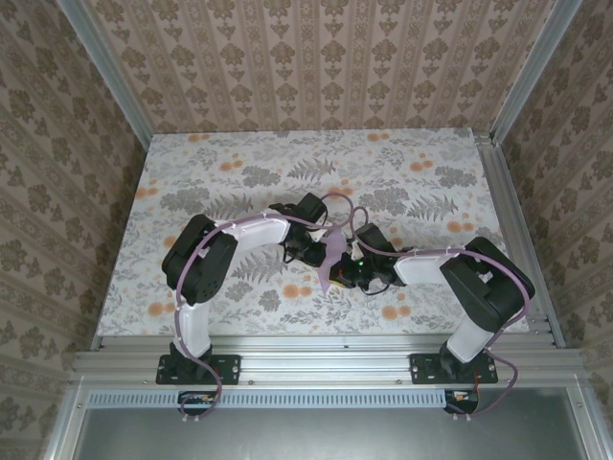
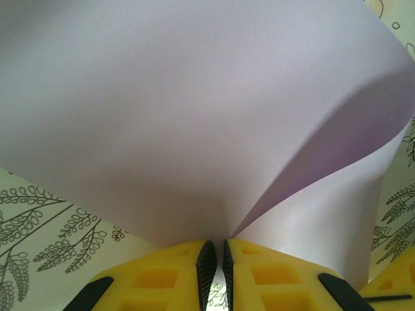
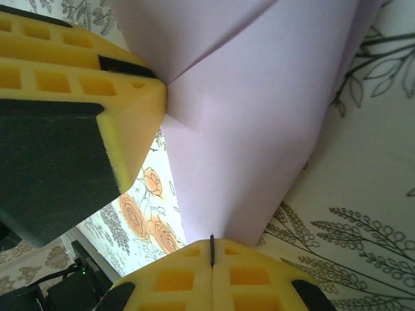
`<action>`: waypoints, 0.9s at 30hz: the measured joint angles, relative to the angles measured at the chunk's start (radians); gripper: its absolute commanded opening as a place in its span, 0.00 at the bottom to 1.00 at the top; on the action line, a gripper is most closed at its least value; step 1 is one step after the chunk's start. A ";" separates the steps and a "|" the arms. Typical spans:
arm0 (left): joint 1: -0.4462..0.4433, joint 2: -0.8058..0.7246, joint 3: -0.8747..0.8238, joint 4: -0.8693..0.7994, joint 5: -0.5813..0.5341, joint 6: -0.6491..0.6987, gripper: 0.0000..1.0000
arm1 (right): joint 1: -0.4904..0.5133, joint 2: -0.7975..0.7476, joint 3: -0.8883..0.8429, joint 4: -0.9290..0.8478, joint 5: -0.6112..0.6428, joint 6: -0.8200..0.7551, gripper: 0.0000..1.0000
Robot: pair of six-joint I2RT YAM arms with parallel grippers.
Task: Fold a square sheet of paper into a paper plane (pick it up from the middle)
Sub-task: Third fold the triangle at the center of the table.
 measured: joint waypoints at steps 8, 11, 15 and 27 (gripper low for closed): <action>0.000 0.000 -0.003 0.001 0.000 0.000 0.18 | 0.039 0.056 0.007 0.052 -0.004 0.026 0.00; 0.000 -0.001 -0.006 0.003 0.000 0.000 0.18 | 0.044 0.058 0.008 0.055 -0.004 0.026 0.00; 0.000 -0.002 -0.007 0.005 0.000 0.003 0.18 | 0.053 0.058 0.017 0.037 0.000 0.016 0.00; 0.002 -0.002 -0.007 0.005 0.000 0.018 0.18 | 0.090 0.019 0.032 -0.099 0.004 -0.059 0.00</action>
